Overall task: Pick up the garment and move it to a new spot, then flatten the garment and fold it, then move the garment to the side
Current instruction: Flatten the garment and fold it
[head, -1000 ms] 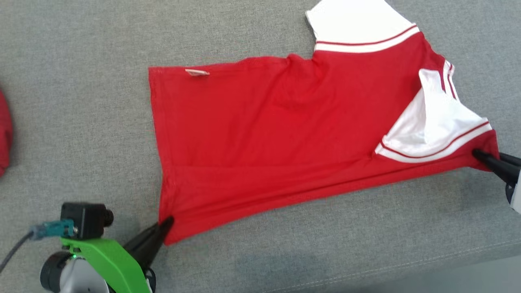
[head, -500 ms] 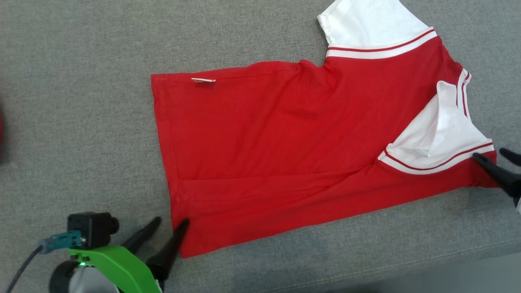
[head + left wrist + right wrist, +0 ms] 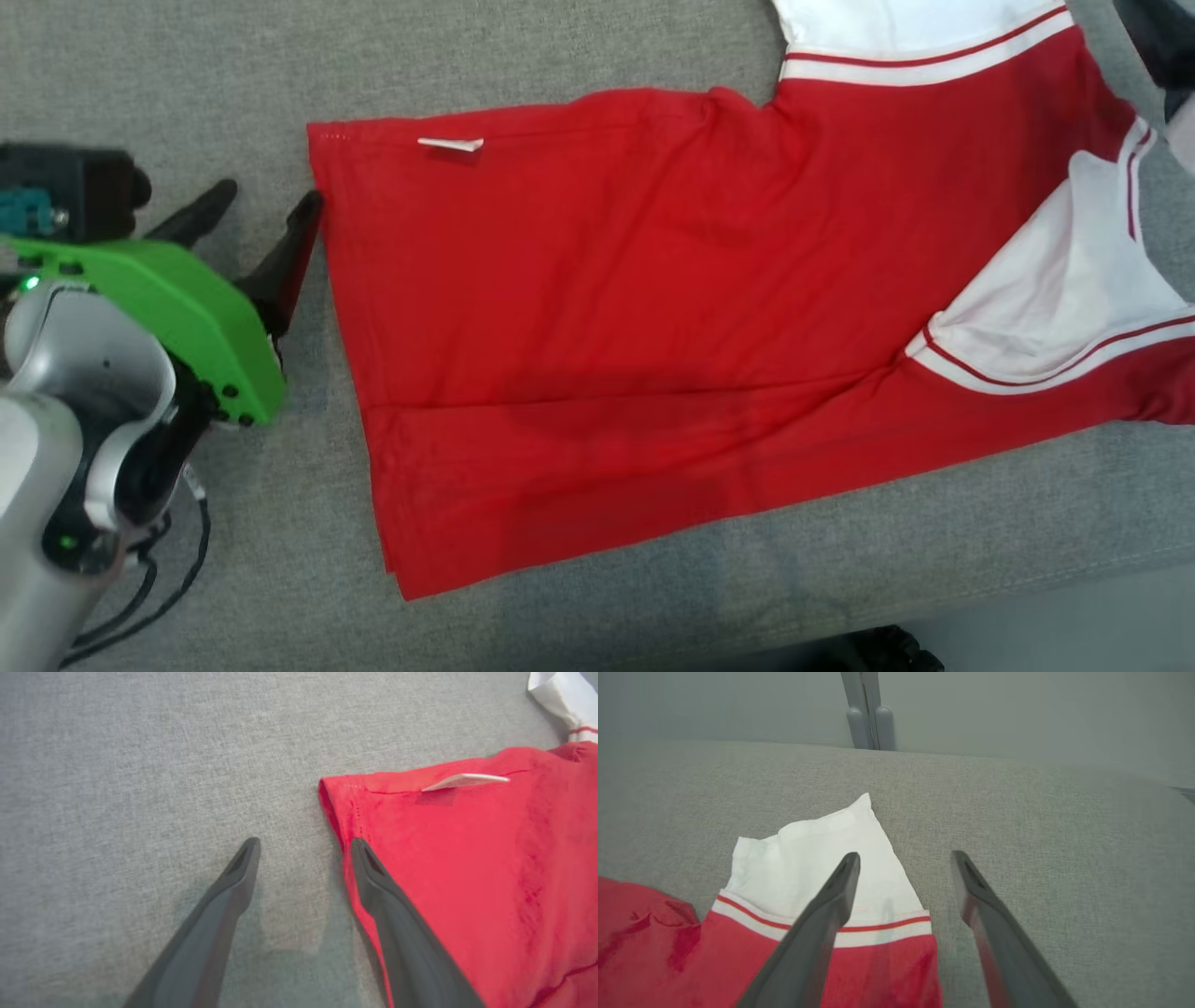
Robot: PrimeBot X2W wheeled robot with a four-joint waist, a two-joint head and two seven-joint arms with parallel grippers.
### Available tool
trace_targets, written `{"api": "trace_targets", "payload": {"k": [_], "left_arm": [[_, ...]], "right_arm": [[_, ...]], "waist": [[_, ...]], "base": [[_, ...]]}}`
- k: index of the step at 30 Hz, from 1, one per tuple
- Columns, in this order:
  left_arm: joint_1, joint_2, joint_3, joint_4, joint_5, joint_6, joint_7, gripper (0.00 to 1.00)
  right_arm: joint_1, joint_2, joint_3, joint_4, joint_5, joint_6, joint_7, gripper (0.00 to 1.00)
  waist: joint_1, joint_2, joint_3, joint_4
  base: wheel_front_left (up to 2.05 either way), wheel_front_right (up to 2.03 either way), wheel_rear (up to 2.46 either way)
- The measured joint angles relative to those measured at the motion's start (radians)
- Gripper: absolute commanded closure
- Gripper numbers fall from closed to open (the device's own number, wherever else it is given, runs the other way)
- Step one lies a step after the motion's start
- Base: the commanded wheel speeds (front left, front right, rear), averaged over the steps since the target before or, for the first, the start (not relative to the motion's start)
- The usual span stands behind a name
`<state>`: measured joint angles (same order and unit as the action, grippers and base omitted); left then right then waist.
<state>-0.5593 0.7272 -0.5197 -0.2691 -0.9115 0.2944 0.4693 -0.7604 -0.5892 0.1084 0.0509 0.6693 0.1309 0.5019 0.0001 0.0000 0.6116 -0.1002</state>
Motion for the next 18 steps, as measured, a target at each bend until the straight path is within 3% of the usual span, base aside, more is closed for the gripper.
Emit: {"api": "trace_targets", "payload": {"k": [3, 8, 13, 18], "left_arm": [[-0.112, -0.046, -0.054, 0.086, 0.037, -0.038, 0.049, 0.00], [-0.239, -0.119, -0.107, 0.181, 0.060, -0.090, 0.076, 0.00], [-0.283, -0.163, -0.131, 0.232, 0.063, -0.134, 0.073, 0.00], [-0.293, -0.179, -0.140, 0.243, 0.051, -0.155, 0.067, 0.00]], "right_arm": [[-0.141, 0.045, 0.042, 0.095, -0.044, 0.000, 0.010, 0.00], [-0.298, 0.067, 0.082, 0.243, -0.079, 0.000, 0.026, 0.00], [-0.358, 0.098, 0.151, 0.337, -0.070, 0.000, 0.049, 0.00], [-0.378, 0.080, 0.195, 0.380, -0.051, 0.000, 0.078, 0.00]], "waist": [[0.0001, 0.0000, 0.041, 0.008], [0.0000, 0.0000, 0.091, 0.042], [0.0000, 0.0000, 0.112, 0.088], [0.0000, 0.0000, 0.117, 0.114]], "base": [[0.00, 0.00, 0.00], [0.00, 0.00, 0.00], [0.00, 0.00, 0.00], [0.00, 0.00, 0.00]]}}
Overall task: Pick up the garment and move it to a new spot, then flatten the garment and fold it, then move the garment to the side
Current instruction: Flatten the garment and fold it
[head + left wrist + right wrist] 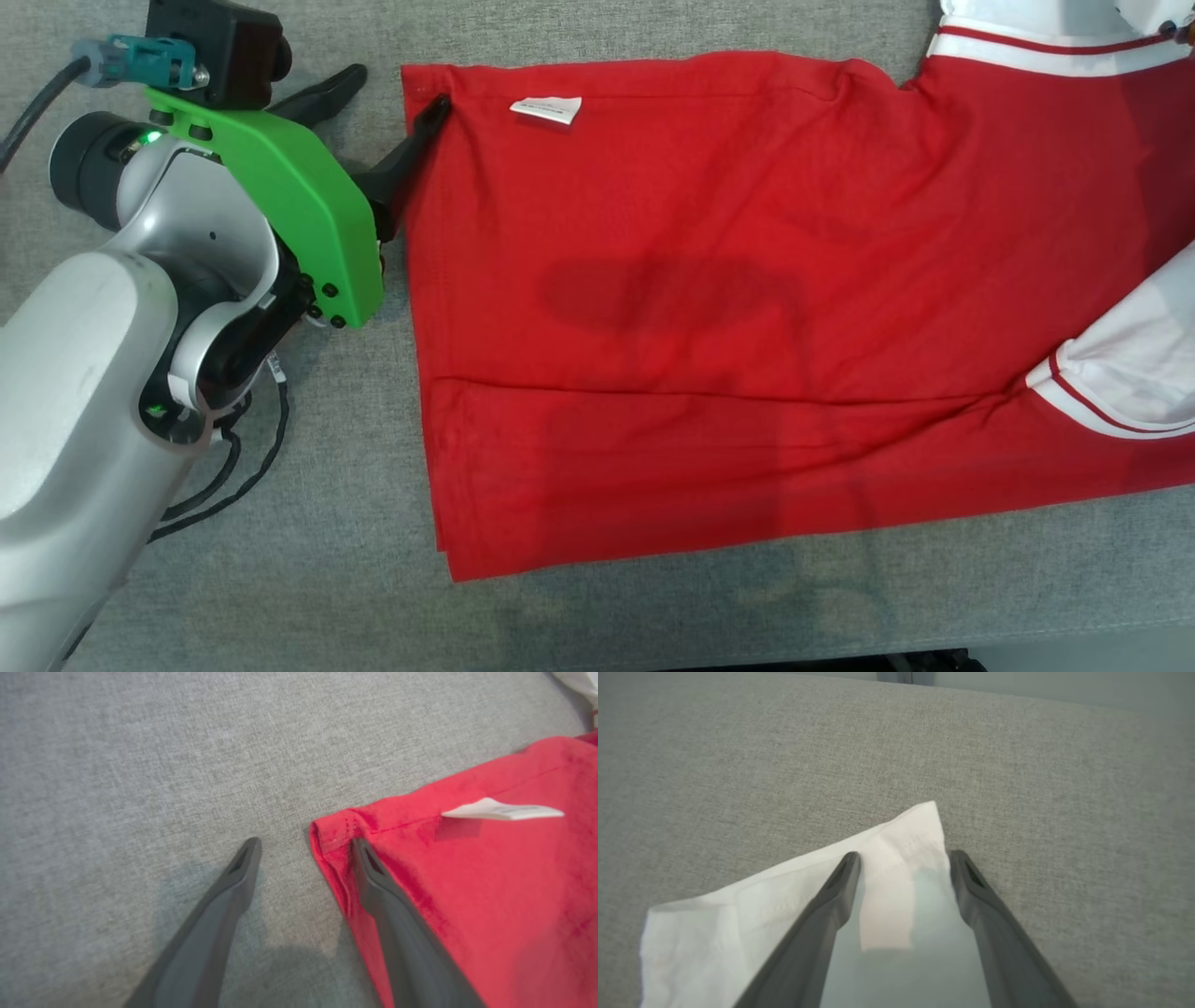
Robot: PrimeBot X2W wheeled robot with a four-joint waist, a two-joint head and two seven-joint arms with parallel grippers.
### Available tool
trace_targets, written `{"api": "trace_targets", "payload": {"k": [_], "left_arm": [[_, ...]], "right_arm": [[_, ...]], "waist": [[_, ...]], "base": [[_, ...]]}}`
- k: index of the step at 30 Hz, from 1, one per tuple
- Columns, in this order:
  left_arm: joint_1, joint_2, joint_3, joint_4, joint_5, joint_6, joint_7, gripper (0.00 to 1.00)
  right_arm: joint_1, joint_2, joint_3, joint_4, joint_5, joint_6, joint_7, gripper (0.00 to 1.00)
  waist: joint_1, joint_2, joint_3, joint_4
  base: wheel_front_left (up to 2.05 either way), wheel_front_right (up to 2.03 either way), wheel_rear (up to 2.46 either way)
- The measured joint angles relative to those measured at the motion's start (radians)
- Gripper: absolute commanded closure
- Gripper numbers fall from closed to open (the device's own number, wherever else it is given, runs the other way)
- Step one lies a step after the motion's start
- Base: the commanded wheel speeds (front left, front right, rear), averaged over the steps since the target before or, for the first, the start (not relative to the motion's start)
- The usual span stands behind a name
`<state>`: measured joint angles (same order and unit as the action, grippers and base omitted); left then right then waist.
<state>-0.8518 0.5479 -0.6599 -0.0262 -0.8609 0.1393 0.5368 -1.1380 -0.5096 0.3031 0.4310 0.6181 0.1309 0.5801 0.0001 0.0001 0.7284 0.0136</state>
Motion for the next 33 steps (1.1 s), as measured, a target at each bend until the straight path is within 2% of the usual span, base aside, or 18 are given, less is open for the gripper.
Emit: {"api": "trace_targets", "payload": {"k": [8, 18, 21, 22, 23, 24, 25, 26, 27, 33], "left_arm": [[0.004, 0.008, -0.011, -0.017, -0.029, -0.019, 0.035, 0.00], [0.002, -0.006, -0.022, -0.026, -0.046, -0.020, 0.056, 0.00], [-0.004, -0.028, -0.025, -0.014, -0.046, -0.021, 0.057, 0.00], [-0.009, -0.033, -0.031, -0.009, -0.046, -0.025, 0.057, 0.00], [-0.016, -0.038, -0.036, -0.003, -0.046, -0.026, 0.057, 0.00], [-0.020, -0.044, -0.039, 0.002, -0.045, -0.028, 0.057, 0.00], [-0.023, -0.052, -0.040, 0.008, -0.043, -0.030, 0.056, 0.27], [-0.027, -0.060, -0.044, 0.015, -0.042, -0.035, 0.050, 0.80], [-0.030, -0.068, -0.045, 0.023, -0.042, -0.039, 0.042, 1.00], [-0.028, -0.097, -0.059, 0.043, -0.047, -0.069, 0.016, 1.00]], "right_arm": [[-0.015, -0.038, 0.010, 0.040, 0.002, 0.000, 0.008, 0.00], [-0.019, -0.030, 0.039, 0.060, 0.004, 0.000, 0.012, 0.00], [-0.023, -0.021, 0.048, 0.068, 0.004, 0.000, 0.011, 0.00], [-0.026, -0.018, 0.052, 0.070, 0.004, 0.000, 0.011, 0.10], [-0.028, -0.015, 0.055, 0.072, 0.005, 0.000, 0.008, 0.44], [-0.031, -0.013, 0.059, 0.073, 0.006, 0.000, 0.007, 0.66], [-0.033, -0.011, 0.062, 0.074, 0.011, 0.000, 0.001, 1.00], [-0.034, -0.007, 0.065, 0.075, 0.016, 0.000, -0.002, 1.00], [-0.034, -0.003, 0.069, 0.076, 0.024, 0.000, -0.003, 1.00], [-0.033, -0.008, 0.082, 0.067, 0.076, 0.000, -0.042, 1.00]], "waist": [[0.0000, 0.0000, -0.010, 0.004], [0.0000, -0.0001, -0.015, -0.005], [-0.0001, 0.0000, -0.016, -0.007], [-0.0001, -0.0001, -0.016, -0.007], [-0.0001, 0.0000, -0.016, -0.008], [-0.0001, 0.0000, -0.016, -0.009], [-0.0001, -0.0001, -0.016, -0.009], [-0.0001, 0.0000, -0.017, -0.010], [-0.0001, 0.0000, -0.017, -0.012], [-0.0001, -0.0001, -0.030, -0.020]], "base": [[0.00, 0.00, 0.00], [0.00, 0.00, 0.00], [0.00, 0.00, 0.00], [0.00, 0.00, 0.00], [0.00, 0.00, 0.00], [0.00, 0.00, 0.00], [0.00, 0.00, 0.00], [0.00, 0.00, 0.00], [0.00, 0.00, 0.00], [0.00, 0.00, 0.00]]}}
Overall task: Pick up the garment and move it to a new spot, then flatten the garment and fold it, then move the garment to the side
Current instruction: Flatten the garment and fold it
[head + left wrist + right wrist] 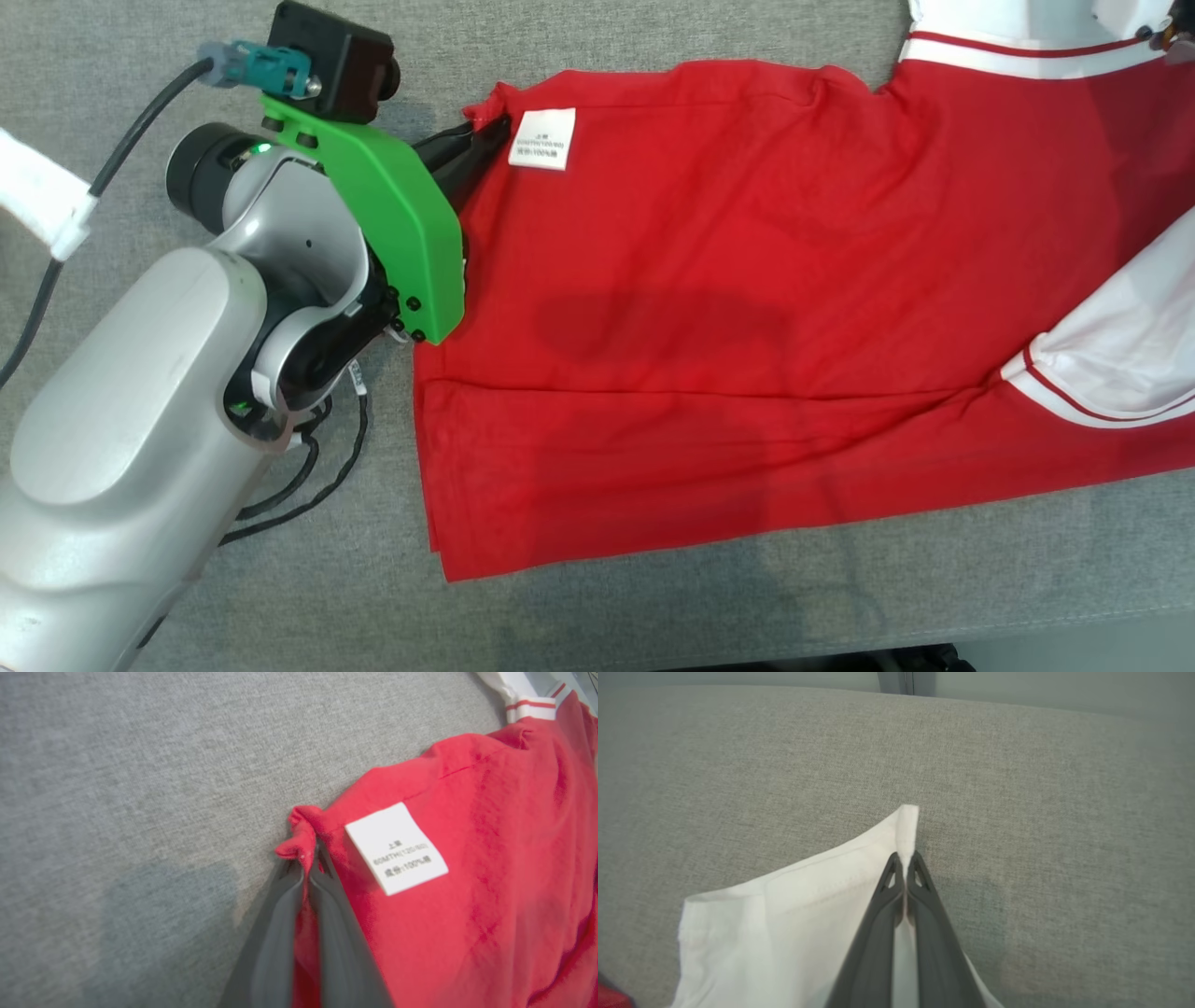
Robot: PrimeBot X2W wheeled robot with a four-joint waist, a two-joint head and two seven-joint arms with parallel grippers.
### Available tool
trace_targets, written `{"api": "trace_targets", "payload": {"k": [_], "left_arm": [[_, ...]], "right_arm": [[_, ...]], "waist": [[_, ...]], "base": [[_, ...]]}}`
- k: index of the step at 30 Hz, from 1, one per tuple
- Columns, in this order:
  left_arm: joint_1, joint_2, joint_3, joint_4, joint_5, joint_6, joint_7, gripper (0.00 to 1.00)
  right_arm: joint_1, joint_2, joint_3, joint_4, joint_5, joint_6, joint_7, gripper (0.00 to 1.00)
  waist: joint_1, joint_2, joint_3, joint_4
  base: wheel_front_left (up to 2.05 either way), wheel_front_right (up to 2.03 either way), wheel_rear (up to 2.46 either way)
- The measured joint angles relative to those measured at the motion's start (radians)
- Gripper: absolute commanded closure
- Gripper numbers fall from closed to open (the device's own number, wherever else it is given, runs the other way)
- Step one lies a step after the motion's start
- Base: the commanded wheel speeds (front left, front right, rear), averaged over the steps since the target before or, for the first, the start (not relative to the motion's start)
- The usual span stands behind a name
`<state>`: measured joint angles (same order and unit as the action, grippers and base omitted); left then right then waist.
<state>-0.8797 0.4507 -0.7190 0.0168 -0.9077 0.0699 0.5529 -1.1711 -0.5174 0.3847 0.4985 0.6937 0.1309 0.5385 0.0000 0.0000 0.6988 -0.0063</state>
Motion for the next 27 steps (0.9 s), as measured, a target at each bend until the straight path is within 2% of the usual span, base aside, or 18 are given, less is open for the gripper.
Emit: {"api": "trace_targets", "payload": {"k": [6, 10, 11, 17, 27], "left_arm": [[0.040, 0.002, 0.033, -0.016, -0.015, 0.007, -0.063, 1.00], [0.090, 0.027, 0.070, -0.052, -0.020, 0.026, -0.119, 1.00], [0.121, 0.041, 0.093, -0.080, -0.026, 0.037, -0.144, 1.00], [0.218, 0.087, 0.131, -0.170, -0.043, 0.071, -0.182, 1.00], [0.357, 0.150, 0.137, -0.319, -0.040, 0.113, -0.213, 1.00]], "right_arm": [[0.015, -0.028, -0.009, -0.043, 0.046, 0.000, -0.080, 1.00], [0.066, -0.067, -0.006, -0.113, 0.109, 0.000, -0.129, 1.00], [0.112, -0.093, -0.007, -0.159, 0.150, 0.000, -0.149, 1.00], [0.271, -0.186, -0.042, -0.269, 0.227, 0.000, -0.210, 1.00], [0.542, -0.263, -0.091, -0.491, 0.273, 0.000, -0.269, 1.00]], "waist": [[0.0000, 0.0000, -0.024, -0.005], [0.0000, 0.0000, -0.051, -0.011], [0.0000, 0.0000, -0.068, -0.014], [0.0000, 0.0000, -0.123, -0.030], [0.0000, 0.0000, -0.193, -0.075]], "base": [[0.00, 0.00, 0.00], [0.00, 0.00, 0.00], [0.00, 0.00, 0.00], [0.00, 0.00, 0.00], [0.00, 0.00, 0.00]]}}
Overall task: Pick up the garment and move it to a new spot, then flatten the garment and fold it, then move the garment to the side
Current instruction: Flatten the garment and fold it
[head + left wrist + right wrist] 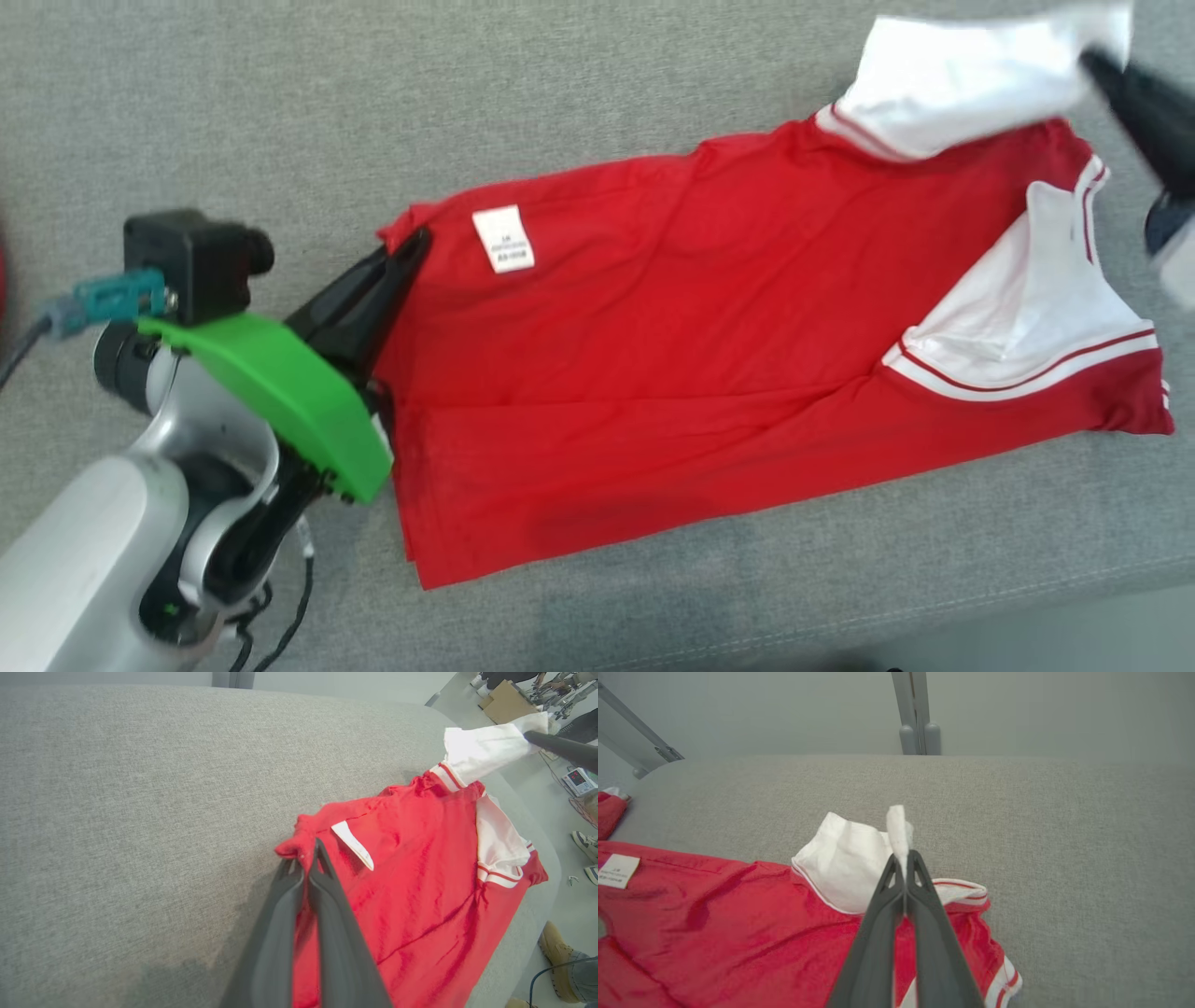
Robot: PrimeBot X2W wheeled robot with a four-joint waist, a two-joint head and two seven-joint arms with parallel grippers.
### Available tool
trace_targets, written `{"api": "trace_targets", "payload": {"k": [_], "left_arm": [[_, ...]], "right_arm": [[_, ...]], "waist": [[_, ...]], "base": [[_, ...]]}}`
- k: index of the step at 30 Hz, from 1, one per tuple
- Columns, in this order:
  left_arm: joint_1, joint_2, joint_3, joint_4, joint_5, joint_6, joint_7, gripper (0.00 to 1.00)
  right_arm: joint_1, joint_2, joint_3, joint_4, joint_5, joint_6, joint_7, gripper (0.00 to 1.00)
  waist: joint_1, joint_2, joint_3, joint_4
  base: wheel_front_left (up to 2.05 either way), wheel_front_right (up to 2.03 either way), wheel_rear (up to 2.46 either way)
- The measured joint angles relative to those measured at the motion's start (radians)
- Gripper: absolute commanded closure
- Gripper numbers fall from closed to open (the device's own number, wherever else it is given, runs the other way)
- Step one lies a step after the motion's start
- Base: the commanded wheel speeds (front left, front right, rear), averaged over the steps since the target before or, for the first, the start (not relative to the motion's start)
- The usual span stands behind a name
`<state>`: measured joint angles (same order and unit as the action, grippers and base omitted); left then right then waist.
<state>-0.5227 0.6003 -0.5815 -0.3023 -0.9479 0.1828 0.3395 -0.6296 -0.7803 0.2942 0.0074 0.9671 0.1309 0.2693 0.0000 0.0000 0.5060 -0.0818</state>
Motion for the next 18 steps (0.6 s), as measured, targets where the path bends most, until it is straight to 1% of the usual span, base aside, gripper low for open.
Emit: {"api": "trace_targets", "payload": {"k": [4, 7, 9, 14, 18], "left_arm": [[0.089, 0.036, 0.015, -0.058, 0.007, 0.023, -0.038, 1.00], [0.168, 0.055, 0.030, -0.080, 0.000, 0.047, -0.069, 1.00], [0.217, 0.063, 0.034, -0.078, -0.006, 0.054, -0.091, 1.00], [0.292, 0.063, 0.046, -0.008, -0.007, 0.053, -0.169, 1.00], [0.336, 0.032, 0.035, 0.038, -0.018, 0.044, -0.205, 1.00]], "right_arm": [[0.145, -0.022, -0.041, -0.065, 0.002, 0.000, -0.028, 1.00], [0.246, -0.018, -0.085, -0.088, 0.002, 0.000, -0.040, 1.00], [0.298, -0.008, -0.100, -0.096, 0.002, 0.000, -0.042, 1.00], [0.386, 0.055, -0.088, -0.097, -0.016, 0.000, -0.051, 1.00], [0.422, 0.083, -0.068, -0.069, -0.048, 0.000, -0.060, 1.00]], "waist": [[0.0000, 0.0000, -0.016, -0.019], [0.0000, 0.0000, -0.031, -0.029], [0.0000, 0.0000, -0.039, -0.037], [0.0000, 0.0000, -0.063, -0.050], [0.0000, 0.0000, -0.088, -0.055]], "base": [[0.00, 0.00, 0.00], [0.00, 0.00, 0.00], [0.00, 0.00, 0.00], [0.00, 0.00, 0.00], [0.00, 0.00, 0.00]]}}
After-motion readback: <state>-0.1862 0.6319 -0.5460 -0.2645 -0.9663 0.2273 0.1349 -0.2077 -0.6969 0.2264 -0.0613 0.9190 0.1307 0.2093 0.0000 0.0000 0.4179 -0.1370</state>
